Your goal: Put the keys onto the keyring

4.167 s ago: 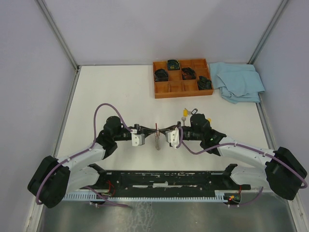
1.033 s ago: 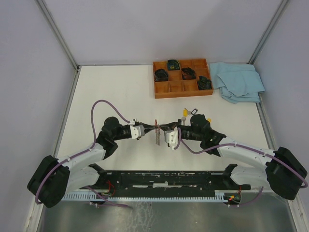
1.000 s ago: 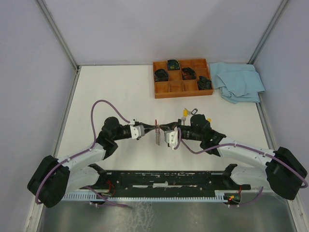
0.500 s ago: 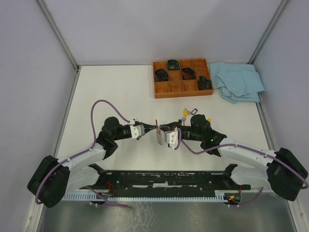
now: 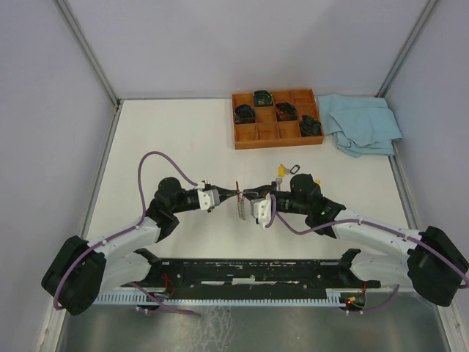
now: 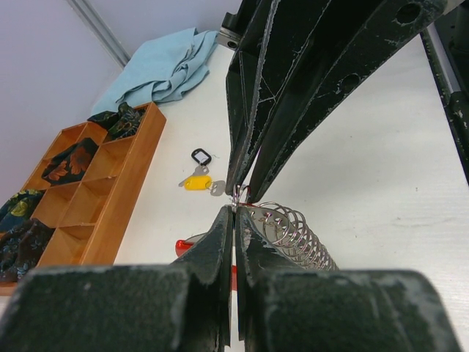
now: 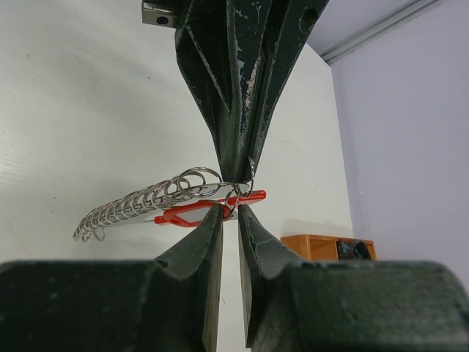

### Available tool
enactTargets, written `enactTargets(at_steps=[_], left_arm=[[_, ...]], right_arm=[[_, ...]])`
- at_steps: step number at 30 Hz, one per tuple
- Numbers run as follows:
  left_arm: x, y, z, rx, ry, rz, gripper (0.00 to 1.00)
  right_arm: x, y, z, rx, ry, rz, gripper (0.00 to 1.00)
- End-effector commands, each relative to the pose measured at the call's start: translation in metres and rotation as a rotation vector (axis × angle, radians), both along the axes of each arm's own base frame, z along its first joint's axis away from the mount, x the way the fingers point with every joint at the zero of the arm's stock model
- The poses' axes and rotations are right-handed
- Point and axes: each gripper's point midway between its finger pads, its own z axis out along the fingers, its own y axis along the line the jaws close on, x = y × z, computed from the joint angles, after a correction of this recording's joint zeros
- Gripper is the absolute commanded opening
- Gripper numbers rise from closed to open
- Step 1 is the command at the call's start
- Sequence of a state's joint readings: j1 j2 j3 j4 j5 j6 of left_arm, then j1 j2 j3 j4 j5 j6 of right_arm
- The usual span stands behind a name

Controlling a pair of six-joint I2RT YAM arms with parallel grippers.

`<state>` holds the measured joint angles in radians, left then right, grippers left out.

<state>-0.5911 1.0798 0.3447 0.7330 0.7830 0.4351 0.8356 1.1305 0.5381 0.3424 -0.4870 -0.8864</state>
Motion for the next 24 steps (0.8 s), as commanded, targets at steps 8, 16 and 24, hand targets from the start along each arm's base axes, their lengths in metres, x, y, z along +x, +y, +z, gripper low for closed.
enactTargets(at_steps=[8,16,24], left_arm=[[0.002,-0.002,0.022,-0.042,-0.060,0.002,0.03],[0.002,-0.002,0.023,-0.046,-0.058,0.002,0.03],[0.005,0.001,0.034,-0.104,-0.029,0.044,0.03]], right_arm=[[0.006,0.007,0.019,0.073,-0.001,-0.009,0.21],[0.007,0.007,0.018,0.076,0.002,-0.018,0.11],[0.012,0.001,0.015,0.034,-0.039,-0.043,0.01]])
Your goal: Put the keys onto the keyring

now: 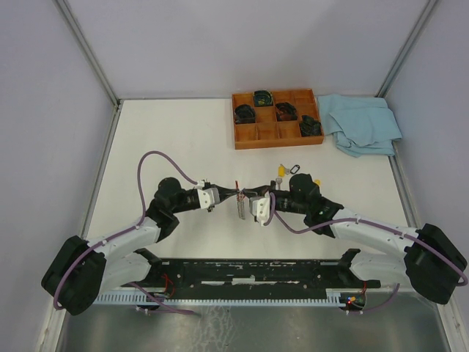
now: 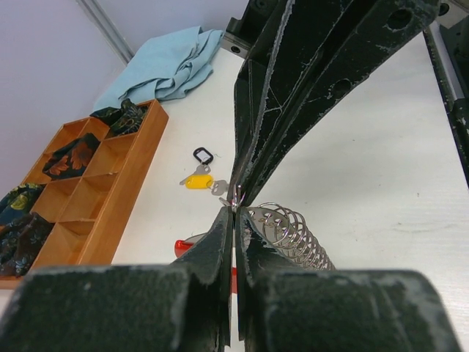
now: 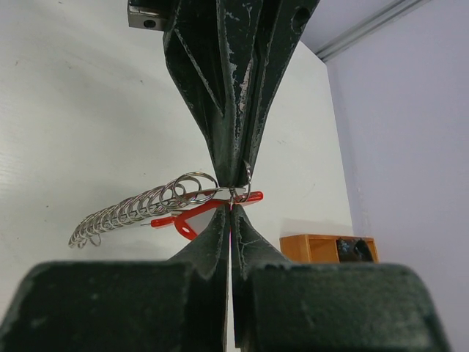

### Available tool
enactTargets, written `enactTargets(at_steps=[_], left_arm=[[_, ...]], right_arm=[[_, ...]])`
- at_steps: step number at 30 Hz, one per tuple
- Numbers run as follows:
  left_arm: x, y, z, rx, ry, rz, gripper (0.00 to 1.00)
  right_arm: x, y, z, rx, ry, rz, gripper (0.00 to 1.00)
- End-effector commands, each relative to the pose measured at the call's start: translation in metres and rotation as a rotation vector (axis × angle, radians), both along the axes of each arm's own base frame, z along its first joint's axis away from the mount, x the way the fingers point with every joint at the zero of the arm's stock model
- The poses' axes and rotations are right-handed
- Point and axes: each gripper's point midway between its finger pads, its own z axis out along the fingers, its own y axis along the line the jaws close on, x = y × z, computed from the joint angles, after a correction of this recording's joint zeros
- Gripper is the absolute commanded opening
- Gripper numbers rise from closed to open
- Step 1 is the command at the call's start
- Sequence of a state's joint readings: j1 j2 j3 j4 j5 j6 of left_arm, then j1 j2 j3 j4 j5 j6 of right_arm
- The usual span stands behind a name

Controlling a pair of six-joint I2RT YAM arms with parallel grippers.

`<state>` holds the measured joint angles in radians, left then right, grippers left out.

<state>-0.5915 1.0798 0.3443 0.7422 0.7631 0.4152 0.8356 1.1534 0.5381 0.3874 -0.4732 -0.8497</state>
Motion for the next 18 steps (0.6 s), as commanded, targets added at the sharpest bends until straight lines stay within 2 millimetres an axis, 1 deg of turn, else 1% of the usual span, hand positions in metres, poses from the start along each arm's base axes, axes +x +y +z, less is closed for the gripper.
enactTargets(at_steps=[1,4,11,18], left_arm=[[0.002,0.001,0.034,-0.099,-0.042,0.032,0.03],[0.003,0.002,0.032,-0.087,-0.041,0.043,0.03],[0.002,0.002,0.023,-0.054,-0.012,0.033,0.24],[0.001,-0.001,0.015,-0.015,0.003,0.010,0.31]], right_arm=[[0.008,-0.002,0.015,0.004,-0.065,-0.025,0.01],[0.010,-0.004,0.016,-0.006,-0.089,-0.033,0.01],[0.014,-0.007,0.024,-0.010,-0.128,-0.049,0.01],[0.014,-0.007,0.027,-0.023,-0.149,-0.040,0.01]])
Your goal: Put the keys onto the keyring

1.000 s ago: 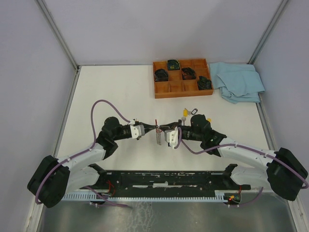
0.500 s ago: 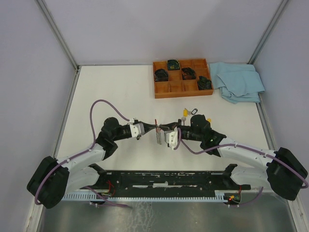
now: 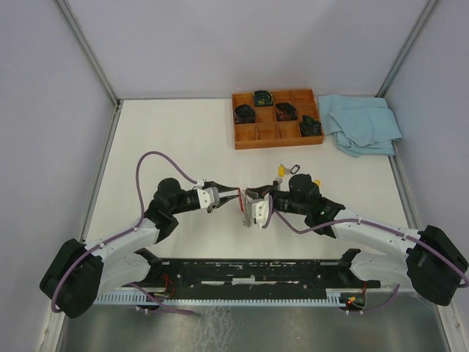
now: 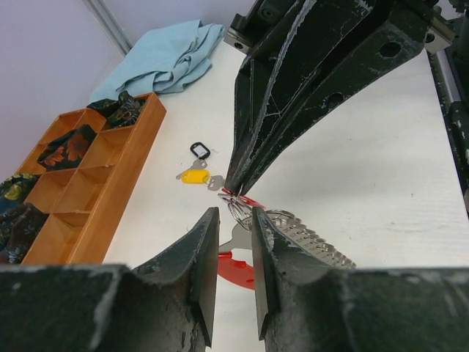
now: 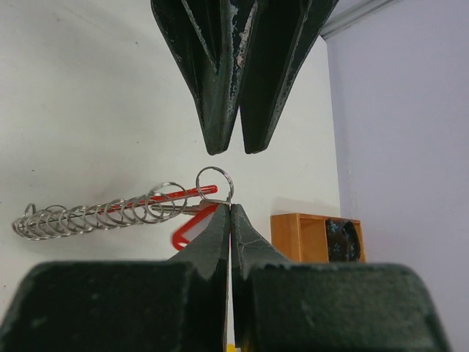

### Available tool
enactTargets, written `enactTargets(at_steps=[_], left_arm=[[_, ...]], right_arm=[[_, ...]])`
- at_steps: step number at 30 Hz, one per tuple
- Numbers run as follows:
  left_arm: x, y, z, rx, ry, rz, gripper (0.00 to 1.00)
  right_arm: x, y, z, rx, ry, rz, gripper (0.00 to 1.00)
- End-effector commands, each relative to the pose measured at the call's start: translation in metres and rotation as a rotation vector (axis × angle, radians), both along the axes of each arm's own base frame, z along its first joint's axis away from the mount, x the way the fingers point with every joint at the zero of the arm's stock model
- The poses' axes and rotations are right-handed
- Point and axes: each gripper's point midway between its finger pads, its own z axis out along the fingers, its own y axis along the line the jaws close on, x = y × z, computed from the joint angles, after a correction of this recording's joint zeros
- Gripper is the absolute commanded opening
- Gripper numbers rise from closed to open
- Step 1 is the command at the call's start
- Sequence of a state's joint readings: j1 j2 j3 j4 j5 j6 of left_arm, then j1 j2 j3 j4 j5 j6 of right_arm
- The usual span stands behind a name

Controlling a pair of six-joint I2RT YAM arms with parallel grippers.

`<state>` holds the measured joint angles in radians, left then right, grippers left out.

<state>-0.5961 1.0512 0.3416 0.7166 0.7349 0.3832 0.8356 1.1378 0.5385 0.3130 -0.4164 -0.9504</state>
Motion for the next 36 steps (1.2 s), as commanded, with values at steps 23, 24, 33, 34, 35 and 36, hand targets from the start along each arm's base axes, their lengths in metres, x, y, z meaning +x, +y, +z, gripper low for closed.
enactTargets(at_steps=[23,24,33,34,35,36], left_arm=[[0.009,-0.012,-0.003,0.065,0.104,-0.033,0.38],[0.010,-0.013,-0.004,0.070,0.114,-0.030,0.37],[0.013,-0.016,-0.007,0.078,0.174,-0.032,0.32],[0.013,-0.016,-0.008,0.080,0.180,-0.032,0.31],[0.014,-0.017,-0.009,0.084,0.184,-0.032,0.30],[0.013,-0.017,-0.009,0.085,0.188,-0.032,0.29]], right_arm=[[0.001,0.007,0.041,0.052,-0.104,0.042,0.01],[0.001,0.007,0.041,0.051,-0.104,0.042,0.01],[0.001,0.008,0.041,0.043,-0.111,0.049,0.01],[0.001,0.008,0.040,0.041,-0.112,0.050,0.01],[0.001,0.009,0.040,0.038,-0.115,0.051,0.01],[0.000,0.009,0.039,0.032,-0.114,0.053,0.01]])
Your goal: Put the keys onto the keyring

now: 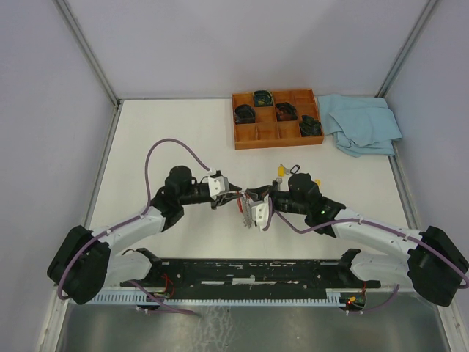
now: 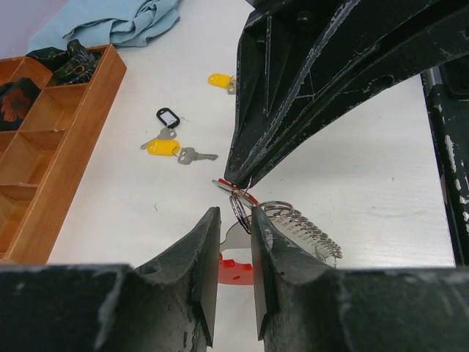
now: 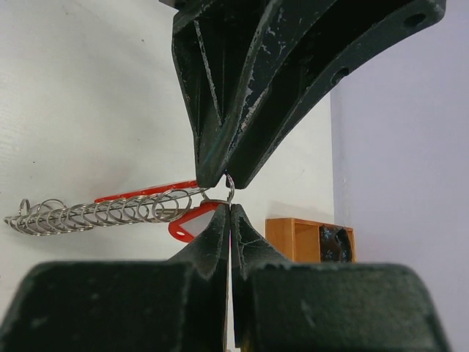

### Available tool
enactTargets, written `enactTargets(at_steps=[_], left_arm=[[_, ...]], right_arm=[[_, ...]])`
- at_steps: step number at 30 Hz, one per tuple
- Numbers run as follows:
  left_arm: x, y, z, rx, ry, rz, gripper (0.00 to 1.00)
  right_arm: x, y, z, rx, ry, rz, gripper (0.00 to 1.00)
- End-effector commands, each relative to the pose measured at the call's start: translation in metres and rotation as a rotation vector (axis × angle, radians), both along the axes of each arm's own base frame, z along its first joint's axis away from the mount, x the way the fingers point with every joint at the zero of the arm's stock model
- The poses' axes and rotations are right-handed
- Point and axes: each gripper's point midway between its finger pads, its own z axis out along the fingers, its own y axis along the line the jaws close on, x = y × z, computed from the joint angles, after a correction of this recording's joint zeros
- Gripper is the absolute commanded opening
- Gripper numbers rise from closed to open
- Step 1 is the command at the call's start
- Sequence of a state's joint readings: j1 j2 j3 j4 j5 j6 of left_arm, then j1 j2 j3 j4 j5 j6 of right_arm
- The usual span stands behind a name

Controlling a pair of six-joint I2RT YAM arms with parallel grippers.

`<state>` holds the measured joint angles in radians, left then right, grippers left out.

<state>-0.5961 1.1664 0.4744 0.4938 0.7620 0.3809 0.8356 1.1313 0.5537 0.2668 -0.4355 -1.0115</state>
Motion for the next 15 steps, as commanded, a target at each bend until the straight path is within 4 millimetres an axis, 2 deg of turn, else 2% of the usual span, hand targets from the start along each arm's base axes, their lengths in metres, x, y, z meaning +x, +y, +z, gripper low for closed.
enactTargets(at_steps=[1,4,8,15], left_arm=[[0.004,-0.006,0.015,-0.027,0.017,-0.002,0.29],[0.005,-0.006,0.014,-0.022,0.026,0.004,0.20],[0.005,-0.005,0.016,-0.023,0.023,0.007,0.03],[0.009,0.000,0.026,-0.060,-0.016,0.059,0.03]], right_arm=[[0.003,0.009,0.038,0.061,-0.078,0.024,0.01],[0.002,0.010,0.037,0.052,-0.080,0.029,0.01],[0.005,0.006,0.034,0.037,-0.085,0.006,0.01],[0.014,-0.008,0.016,-0.037,-0.074,-0.072,0.01]])
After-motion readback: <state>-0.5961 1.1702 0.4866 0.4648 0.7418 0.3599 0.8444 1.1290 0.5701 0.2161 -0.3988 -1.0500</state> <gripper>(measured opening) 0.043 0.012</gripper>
